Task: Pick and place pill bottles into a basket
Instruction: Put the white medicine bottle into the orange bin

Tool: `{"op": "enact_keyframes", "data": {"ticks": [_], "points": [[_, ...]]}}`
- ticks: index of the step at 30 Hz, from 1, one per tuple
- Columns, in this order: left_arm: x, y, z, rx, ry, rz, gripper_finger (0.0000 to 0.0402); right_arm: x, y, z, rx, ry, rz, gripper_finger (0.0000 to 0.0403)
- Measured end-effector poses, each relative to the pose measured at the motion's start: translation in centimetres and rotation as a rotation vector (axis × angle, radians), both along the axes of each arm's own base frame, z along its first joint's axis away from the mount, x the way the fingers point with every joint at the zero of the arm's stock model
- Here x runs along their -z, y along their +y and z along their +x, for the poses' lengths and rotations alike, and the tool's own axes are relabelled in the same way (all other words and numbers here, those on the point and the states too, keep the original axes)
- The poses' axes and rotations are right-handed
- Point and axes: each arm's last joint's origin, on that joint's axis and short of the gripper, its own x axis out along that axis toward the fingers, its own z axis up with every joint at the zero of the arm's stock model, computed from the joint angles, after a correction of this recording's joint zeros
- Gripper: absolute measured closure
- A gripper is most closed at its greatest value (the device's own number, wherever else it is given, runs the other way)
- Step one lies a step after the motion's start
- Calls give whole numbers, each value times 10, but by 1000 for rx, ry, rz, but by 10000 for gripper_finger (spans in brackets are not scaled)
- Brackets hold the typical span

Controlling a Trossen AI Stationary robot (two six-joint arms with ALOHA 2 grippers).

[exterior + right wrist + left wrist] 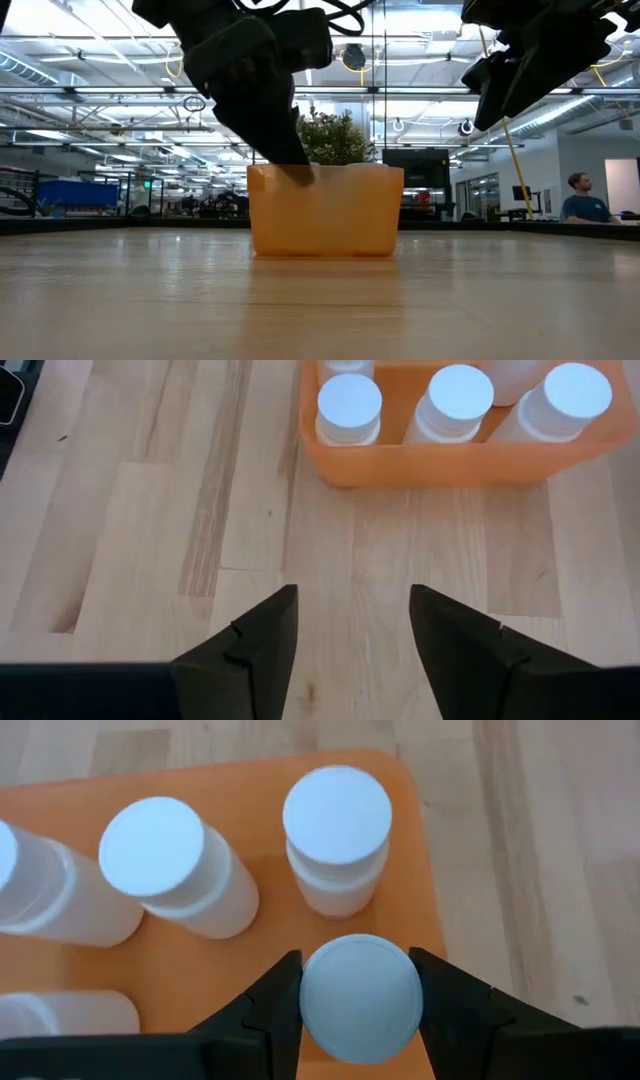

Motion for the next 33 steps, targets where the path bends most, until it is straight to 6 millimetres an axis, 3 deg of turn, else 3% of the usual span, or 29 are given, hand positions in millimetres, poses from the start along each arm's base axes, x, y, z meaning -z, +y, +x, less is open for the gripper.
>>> {"op": "enact_keyframes", "data": {"ticks": [15,23,33], "points": [[5,5,-2,-28,-13,-19,242,0,0,1,6,-7,9,222],[-2,17,-5,-63,3,7,242,-1,0,1,8,-12,11,222],[-2,15,-5,-36,5,-13,242,-1,0,1,3,-11,6,223]]}}
